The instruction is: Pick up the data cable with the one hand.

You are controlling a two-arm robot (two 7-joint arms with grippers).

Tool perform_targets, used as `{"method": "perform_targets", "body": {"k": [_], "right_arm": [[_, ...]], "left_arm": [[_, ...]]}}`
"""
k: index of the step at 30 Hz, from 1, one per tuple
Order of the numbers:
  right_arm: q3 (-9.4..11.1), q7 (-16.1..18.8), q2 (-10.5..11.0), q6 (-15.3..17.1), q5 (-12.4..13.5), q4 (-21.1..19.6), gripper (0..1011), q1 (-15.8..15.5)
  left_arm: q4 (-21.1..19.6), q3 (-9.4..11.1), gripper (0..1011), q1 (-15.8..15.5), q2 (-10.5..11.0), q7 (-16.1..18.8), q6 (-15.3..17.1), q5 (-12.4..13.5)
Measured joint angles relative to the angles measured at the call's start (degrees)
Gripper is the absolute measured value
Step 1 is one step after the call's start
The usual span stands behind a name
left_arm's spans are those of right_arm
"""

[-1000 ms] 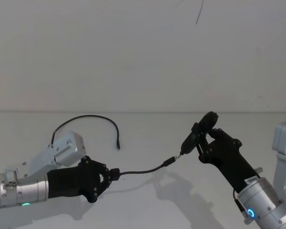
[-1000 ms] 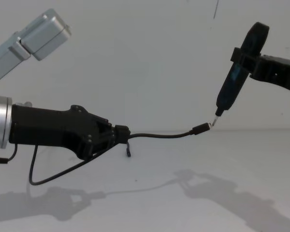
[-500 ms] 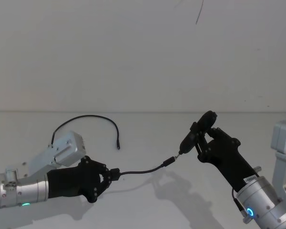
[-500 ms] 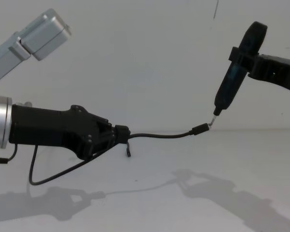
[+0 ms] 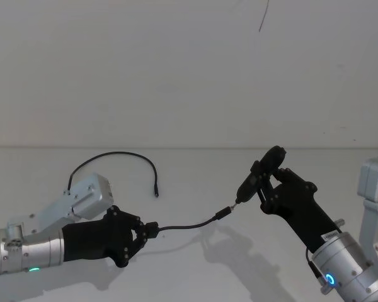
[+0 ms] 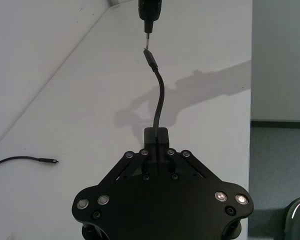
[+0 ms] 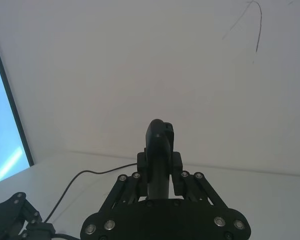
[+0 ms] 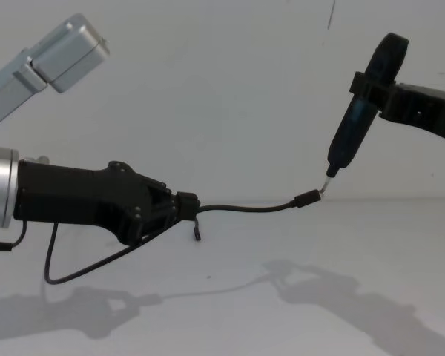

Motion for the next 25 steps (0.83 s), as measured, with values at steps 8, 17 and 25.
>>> {"method": "perform_targets", "body": {"k": [8,17,25], "right_arm": [[-0.05,0.00,0.00,0.02,0.04,0.00,263,0.04],[-0.06,-0.01,0.00,0.02,0.07,0.00,263,0.08],[-0.06,-0.01,0.01,0.02,0.07,0.00,263,0.08]], "left_arm": [[0.00,0.00,28,0.00,0.00,0.00,0.00,0.00],[0.00,0.00,28,0.00,0.00,0.00,0.00,0.00],[0.01,0.00,28,0.00,0.00,0.00,0.00,0.00]]}}
